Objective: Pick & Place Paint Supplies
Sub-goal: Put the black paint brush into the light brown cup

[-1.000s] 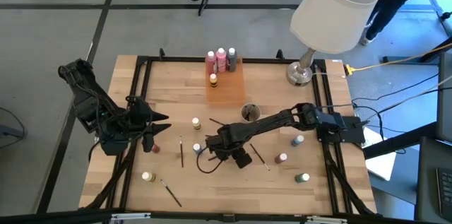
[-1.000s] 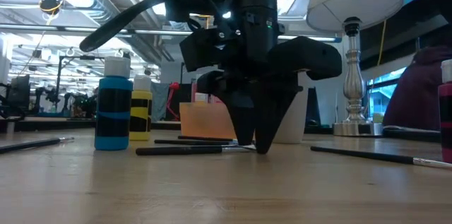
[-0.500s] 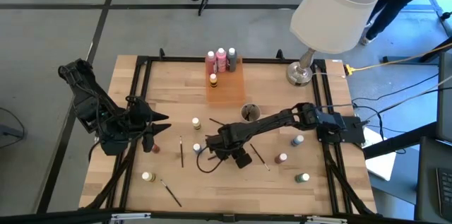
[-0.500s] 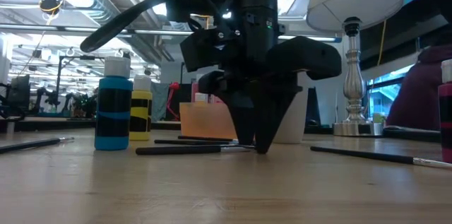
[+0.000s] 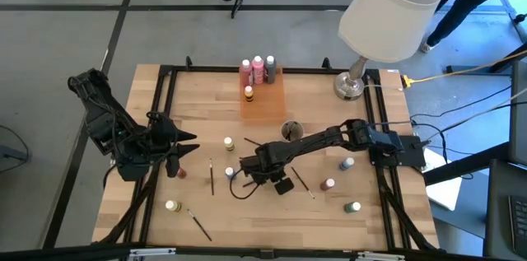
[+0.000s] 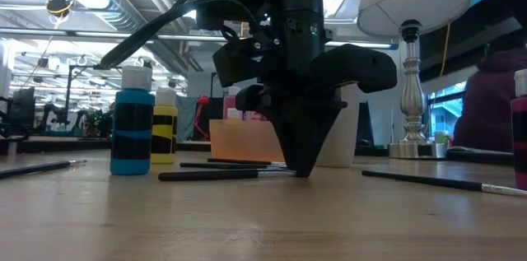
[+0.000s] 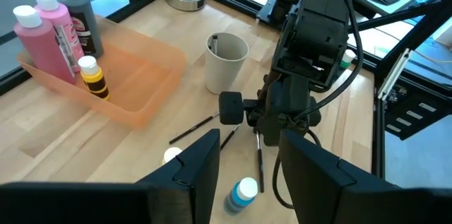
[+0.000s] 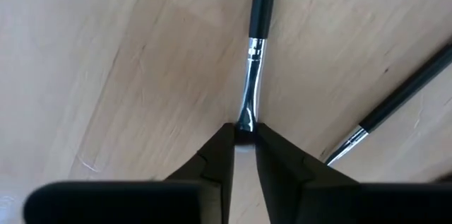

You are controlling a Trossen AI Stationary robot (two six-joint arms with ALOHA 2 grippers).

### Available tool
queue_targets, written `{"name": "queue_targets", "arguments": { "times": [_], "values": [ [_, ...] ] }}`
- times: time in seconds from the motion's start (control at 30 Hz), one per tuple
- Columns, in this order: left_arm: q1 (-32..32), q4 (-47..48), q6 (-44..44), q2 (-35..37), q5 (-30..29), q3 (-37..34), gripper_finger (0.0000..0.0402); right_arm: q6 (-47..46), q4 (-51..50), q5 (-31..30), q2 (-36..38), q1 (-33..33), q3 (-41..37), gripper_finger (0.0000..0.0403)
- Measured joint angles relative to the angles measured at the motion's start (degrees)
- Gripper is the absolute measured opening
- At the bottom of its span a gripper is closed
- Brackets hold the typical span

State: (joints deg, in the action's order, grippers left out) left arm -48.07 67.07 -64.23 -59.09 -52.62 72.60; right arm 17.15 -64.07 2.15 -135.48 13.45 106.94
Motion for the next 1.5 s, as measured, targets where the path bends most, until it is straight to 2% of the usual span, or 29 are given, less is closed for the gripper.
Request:
{"name": "queue_targets", "arguments": {
  "times": [0.17,0.4,0.77,1.07,1.37,1.5],
  "values": [
    [0.0,0.0,0.0,0.0,0.0,0.0,0.0143,0.0,-0.2,0.0,0.0,0.0,0.0,0.0048],
    [0.0,0.0,-0.1,0.0,0.0,0.0,0.0143,0.2,-0.6,0.1,0.0,0.0,0.0,0.0008],
    [0.0,0.0,-0.1,0.0,0.0,0.0,0.0143,-3.4,-1.5,-0.3,0.7,0.1,-0.3,0.0002],
    [0.0,0.0,0.0,0.0,0.0,0.0,0.0143,-5.9,-11.6,-1.1,0.3,0.6,2.2,0.0000],
    [0.0,0.0,1.9,0.0,0.2,0.0,0.0143,-8.7,-19.2,-2.2,0.4,2.5,9.1,0.0000],
    [0.0,0.0,2.0,0.0,0.2,0.0,0.0143,-10.6,-25.1,-5.0,0.4,2.5,13.1,0.0000]
  ]
}}
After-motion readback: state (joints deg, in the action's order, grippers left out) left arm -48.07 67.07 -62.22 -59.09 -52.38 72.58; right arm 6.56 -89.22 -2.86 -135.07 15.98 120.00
